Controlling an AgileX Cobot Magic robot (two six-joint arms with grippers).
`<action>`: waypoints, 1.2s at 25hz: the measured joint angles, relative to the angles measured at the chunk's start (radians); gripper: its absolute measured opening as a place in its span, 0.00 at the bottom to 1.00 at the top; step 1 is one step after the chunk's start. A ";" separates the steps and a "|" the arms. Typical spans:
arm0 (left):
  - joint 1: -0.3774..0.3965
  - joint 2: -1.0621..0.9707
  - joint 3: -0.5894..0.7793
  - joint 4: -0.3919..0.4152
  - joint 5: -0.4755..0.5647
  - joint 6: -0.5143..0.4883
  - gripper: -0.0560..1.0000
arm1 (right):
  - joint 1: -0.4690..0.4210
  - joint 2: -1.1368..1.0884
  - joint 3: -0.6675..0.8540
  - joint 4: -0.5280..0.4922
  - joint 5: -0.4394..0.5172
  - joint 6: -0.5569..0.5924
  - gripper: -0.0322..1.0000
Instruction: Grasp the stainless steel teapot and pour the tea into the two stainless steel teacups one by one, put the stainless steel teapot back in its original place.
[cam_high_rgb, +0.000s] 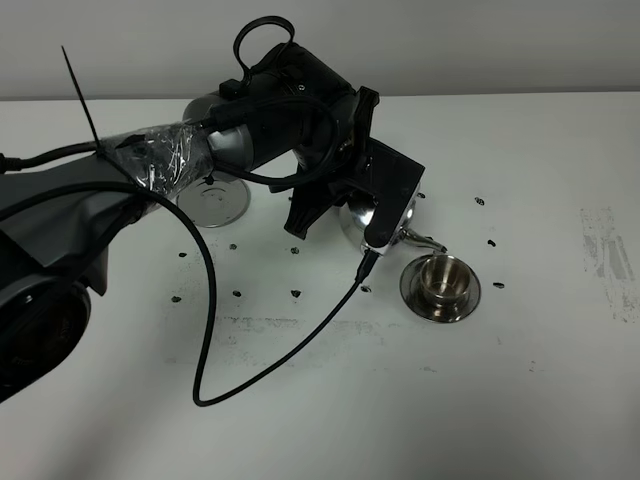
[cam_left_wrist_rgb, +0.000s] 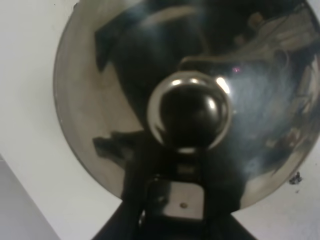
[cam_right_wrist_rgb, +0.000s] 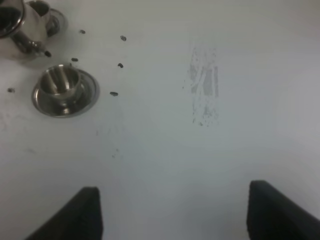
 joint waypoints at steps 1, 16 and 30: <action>-0.001 0.000 0.000 0.007 -0.001 0.000 0.23 | 0.000 0.000 0.000 0.000 0.000 0.000 0.60; -0.016 0.000 0.000 0.043 0.002 0.044 0.22 | 0.000 0.000 0.000 0.000 0.000 0.001 0.60; -0.023 0.000 0.000 0.089 0.000 0.048 0.22 | 0.000 0.000 0.000 0.000 0.000 -0.001 0.60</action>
